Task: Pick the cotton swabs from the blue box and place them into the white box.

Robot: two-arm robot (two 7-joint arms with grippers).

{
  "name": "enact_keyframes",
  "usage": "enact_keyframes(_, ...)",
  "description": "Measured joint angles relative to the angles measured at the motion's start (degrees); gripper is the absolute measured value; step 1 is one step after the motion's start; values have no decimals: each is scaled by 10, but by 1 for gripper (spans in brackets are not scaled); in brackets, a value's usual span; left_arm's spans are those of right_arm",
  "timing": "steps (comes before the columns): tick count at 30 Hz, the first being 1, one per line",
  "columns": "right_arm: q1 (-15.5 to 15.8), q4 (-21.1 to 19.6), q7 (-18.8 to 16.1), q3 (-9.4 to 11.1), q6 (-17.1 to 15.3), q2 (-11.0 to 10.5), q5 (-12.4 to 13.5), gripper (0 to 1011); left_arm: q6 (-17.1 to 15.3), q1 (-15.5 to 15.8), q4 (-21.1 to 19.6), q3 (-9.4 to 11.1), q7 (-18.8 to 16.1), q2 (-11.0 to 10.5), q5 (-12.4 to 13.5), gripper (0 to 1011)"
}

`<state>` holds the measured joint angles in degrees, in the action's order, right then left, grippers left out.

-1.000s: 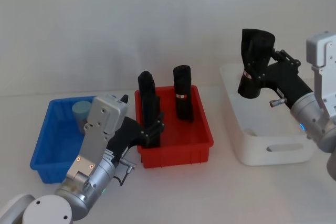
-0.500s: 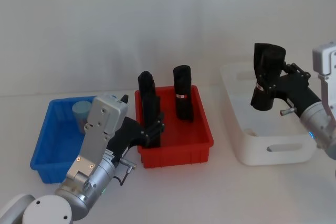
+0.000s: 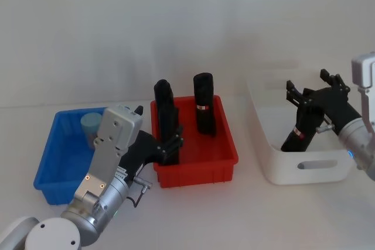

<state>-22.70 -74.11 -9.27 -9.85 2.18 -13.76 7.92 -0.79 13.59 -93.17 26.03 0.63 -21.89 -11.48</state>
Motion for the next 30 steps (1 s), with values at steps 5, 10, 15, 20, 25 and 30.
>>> enact_keyframes(5, 3, -1, -1, 2, 0, -1, 2, 985, 0, 0, 0, 0, 0, 0, 0, 1004)
enact_keyframes(10, 5, -5, -2, 3, 1, -3, 5, 1001, 0, 0, 0, 0, 0, 0, 0, 1004)
enact_keyframes(15, 7, -7, -3, 4, 3, -4, 6, 1001, 0, 0, 0, 0, 0, 0, 0, 1004)
enact_keyframes(20, 9, -9, -4, 4, 3, -4, 7, 1001, 0, 0, 0, 0, 0, 0, 0, 1004)
enact_keyframes(25, 9, -11, -5, 5, 4, -4, 8, 1001, 0, 0, 0, 0, 0, 0, 0, 1004)
enact_keyframes(30, 10, -11, -5, 5, 4, -5, 9, 1001, 0, 0, 0, 0, 0, 0, 0, 1004)
